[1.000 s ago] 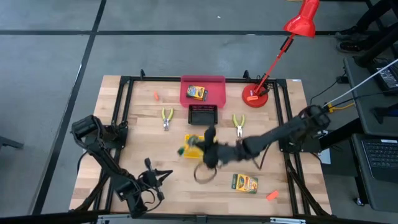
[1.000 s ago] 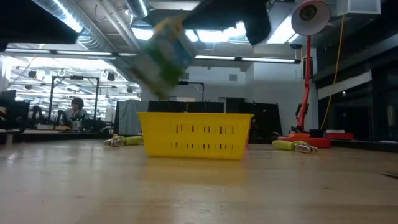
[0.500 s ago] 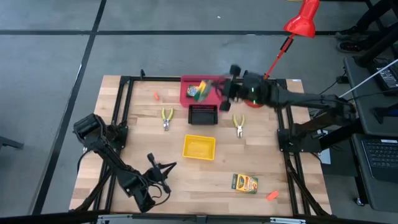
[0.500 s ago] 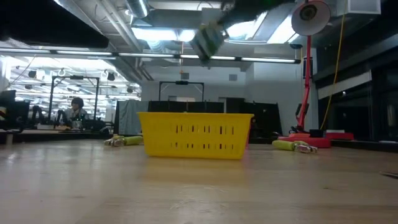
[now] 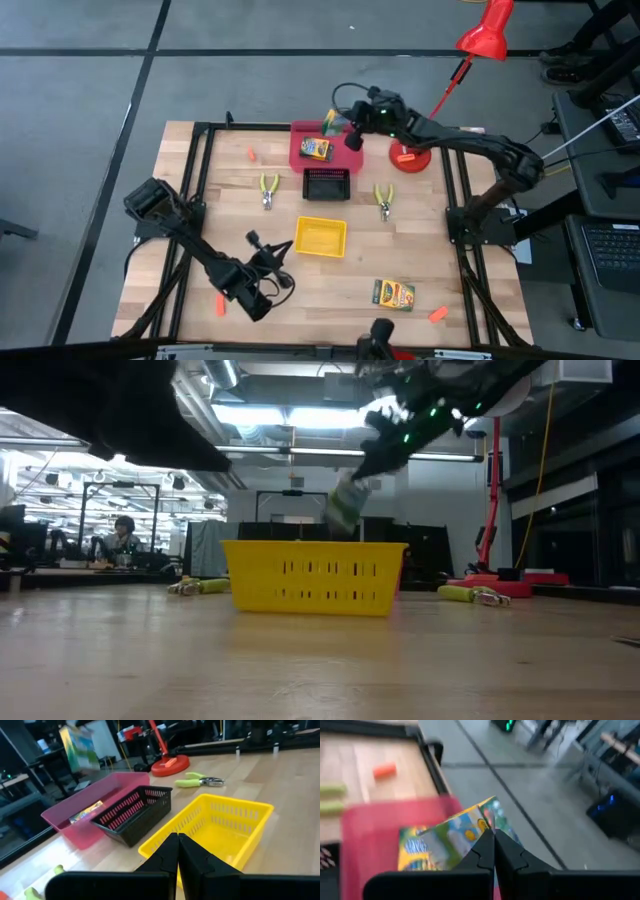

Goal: Pick & Place School Supplies
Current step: Put the yellow crayon box into the red bin

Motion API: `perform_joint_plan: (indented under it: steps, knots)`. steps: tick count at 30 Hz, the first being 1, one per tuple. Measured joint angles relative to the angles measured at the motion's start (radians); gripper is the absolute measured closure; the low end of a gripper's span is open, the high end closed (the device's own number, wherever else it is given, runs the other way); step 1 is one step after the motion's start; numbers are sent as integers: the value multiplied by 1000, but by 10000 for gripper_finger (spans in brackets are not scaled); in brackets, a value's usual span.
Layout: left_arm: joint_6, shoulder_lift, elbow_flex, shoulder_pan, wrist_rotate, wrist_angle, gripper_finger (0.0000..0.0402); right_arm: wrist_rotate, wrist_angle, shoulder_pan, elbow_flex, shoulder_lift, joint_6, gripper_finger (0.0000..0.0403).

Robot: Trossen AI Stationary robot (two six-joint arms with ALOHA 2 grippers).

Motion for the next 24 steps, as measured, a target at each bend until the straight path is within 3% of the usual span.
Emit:
perform_joint_plan:
  steps: [7,15,20,24]
  knots:
    - [-8,0,0,24,23,2,398,20,5,-43,-1,135,34,403]
    - [-39,0,0,19,35,4,397,17,-109,-52,-1,156,53,397]
    - [-38,0,0,19,68,26,396,37,-251,-51,0,149,115,338]
    - [-34,0,0,18,73,32,385,-19,-370,-31,0,149,196,280]
